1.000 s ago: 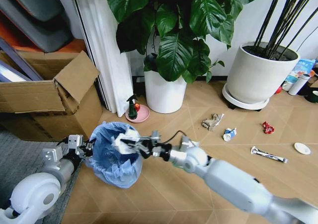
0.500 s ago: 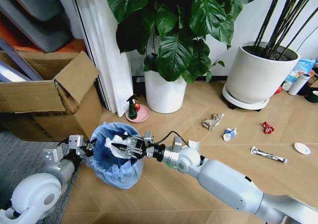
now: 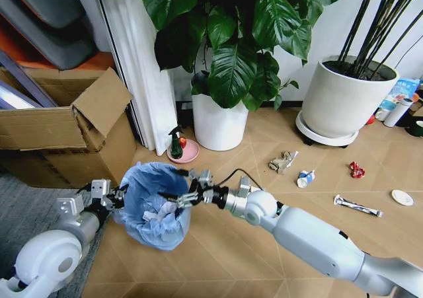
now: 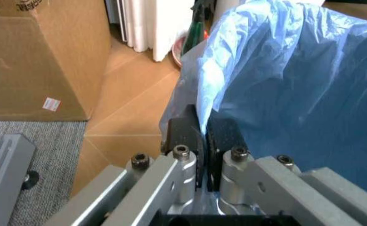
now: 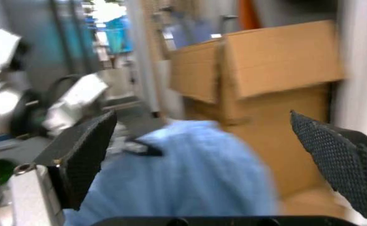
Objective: Pick up the trash bin and place the garbage on the floor into it.
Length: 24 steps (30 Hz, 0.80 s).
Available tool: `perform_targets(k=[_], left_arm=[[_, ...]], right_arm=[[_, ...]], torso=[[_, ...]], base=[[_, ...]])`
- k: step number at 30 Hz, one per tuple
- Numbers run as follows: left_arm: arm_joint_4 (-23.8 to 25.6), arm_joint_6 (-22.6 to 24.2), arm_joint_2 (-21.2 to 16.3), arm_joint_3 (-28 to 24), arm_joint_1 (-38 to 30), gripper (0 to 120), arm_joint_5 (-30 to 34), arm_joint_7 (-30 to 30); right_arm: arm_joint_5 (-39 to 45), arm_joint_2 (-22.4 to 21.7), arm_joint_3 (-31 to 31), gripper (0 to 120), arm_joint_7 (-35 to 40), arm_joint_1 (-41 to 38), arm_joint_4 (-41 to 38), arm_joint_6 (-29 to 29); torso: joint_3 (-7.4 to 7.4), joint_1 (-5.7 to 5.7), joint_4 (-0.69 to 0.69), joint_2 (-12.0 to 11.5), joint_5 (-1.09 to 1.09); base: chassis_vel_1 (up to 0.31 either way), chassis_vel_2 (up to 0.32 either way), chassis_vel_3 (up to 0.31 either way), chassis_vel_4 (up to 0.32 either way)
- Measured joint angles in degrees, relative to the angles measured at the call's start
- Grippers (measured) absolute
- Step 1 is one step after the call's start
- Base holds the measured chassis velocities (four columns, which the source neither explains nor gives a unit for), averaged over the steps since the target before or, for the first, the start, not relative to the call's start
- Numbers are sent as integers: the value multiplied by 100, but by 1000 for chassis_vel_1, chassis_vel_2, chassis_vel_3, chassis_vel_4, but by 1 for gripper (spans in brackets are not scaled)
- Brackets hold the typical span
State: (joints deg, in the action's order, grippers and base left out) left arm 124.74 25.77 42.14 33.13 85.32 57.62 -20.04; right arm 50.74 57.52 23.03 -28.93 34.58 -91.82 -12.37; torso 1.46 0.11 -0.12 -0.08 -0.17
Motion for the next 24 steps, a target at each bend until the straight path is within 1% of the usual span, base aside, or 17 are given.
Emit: perform_targets(k=[2,5,6,8,10,11,13,18,20,21,22,23,24], left_arm=[[-1,0,8,2,6,0,0,-1],[13,6,105,97,83,0,-7,-4],[13,6,105,97,83,0,-7,-4],[99,14,185,225,170,0,-30,-11],[123,17,198,249,189,0,-32,-12],[208,29,236,330,245,0,-38,-18],[282,37,282,430,310,0,-51,-28],[368,41,361,593,428,0,-81,-31],[426,42,463,753,537,0,-115,-33],[426,42,463,753,537,0,-115,-33],[435,42,500,788,546,0,-130,-41],[456,42,531,809,562,0,-134,-43],[472,41,554,828,585,0,-145,-43]], right_arm=[[1,-59,-83,100,135,43,-55,47],[-35,-398,-493,100,914,349,-369,181],[-35,-398,-493,100,914,349,-369,181],[-108,-583,-771,100,1262,654,-575,252],[-125,-628,-871,100,1332,766,-632,273],[-202,-751,-1238,100,1568,1215,-805,348],[-282,-838,-1652,100,1798,1697,-963,418],[-344,-874,-1932,100,1891,1949,-993,436],[-459,-903,-2272,100,1912,2227,-995,442],[-459,-903,-2272,100,1912,2227,-995,442],[-523,-918,-2609,100,1913,2466,-1034,462],[-610,-915,-3132,100,1911,2869,-1148,487],[-689,-886,-3600,100,1889,3285,-1232,505]], torso=[[0,0,0,0,0],[0,0,-1,0,0],[0,0,-1,0,0],[0,0,-1,0,-1],[0,0,-1,0,0],[0,0,1,0,2],[0,0,-6,0,1],[-1,-1,-6,0,1],[0,-1,2,0,3],[0,-1,2,0,3],[-1,0,3,0,2],[-1,-1,3,0,-3],[-1,-1,1,0,-2]], base=[[0,0,0,0],[0,0,0,0],[0,0,0,0],[0,0,0,0],[0,0,0,0],[0,0,0,0],[0,0,0,0],[0,0,0,0],[0,0,0,0],[0,0,0,0],[0,0,0,0],[0,0,0,0],[0,0,0,0]])
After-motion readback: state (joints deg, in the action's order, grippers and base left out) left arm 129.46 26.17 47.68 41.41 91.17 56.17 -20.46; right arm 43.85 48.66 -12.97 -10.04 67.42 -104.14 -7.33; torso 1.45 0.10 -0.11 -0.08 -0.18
